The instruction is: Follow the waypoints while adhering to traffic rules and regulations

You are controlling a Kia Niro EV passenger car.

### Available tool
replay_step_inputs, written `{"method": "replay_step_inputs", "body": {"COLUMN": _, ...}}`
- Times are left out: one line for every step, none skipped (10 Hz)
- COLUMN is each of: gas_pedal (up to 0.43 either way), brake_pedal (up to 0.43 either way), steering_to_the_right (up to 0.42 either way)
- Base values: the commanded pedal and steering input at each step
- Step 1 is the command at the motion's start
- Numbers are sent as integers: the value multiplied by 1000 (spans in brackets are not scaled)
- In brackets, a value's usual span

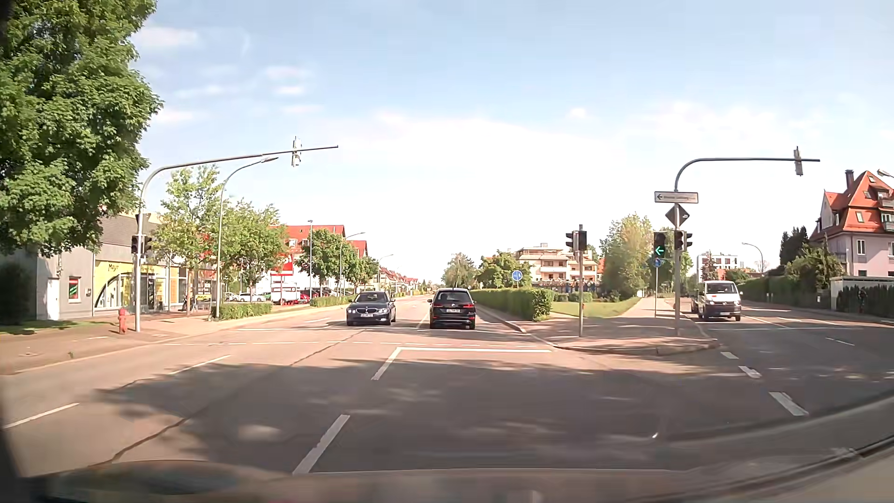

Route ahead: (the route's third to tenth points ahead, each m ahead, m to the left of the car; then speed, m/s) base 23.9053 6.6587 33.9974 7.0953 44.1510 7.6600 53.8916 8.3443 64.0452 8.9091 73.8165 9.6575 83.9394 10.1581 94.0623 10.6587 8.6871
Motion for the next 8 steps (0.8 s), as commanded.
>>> {"method": "replay_step_inputs", "body": {"gas_pedal": 138, "brake_pedal": 0, "steering_to_the_right": -12}}
{"method": "replay_step_inputs", "body": {"gas_pedal": 138, "brake_pedal": 0, "steering_to_the_right": -11}}
{"method": "replay_step_inputs", "body": {"gas_pedal": 138, "brake_pedal": 0, "steering_to_the_right": -10}}
{"method": "replay_step_inputs", "body": {"gas_pedal": 138, "brake_pedal": 0, "steering_to_the_right": -10}}
{"method": "replay_step_inputs", "body": {"gas_pedal": 138, "brake_pedal": 0, "steering_to_the_right": -10}}
{"method": "replay_step_inputs", "body": {"gas_pedal": 138, "brake_pedal": 0, "steering_to_the_right": -10}}
{"method": "replay_step_inputs", "body": {"gas_pedal": 138, "brake_pedal": 0, "steering_to_the_right": -10}}
{"method": "replay_step_inputs", "body": {"gas_pedal": 138, "brake_pedal": 0, "steering_to_the_right": -10}}
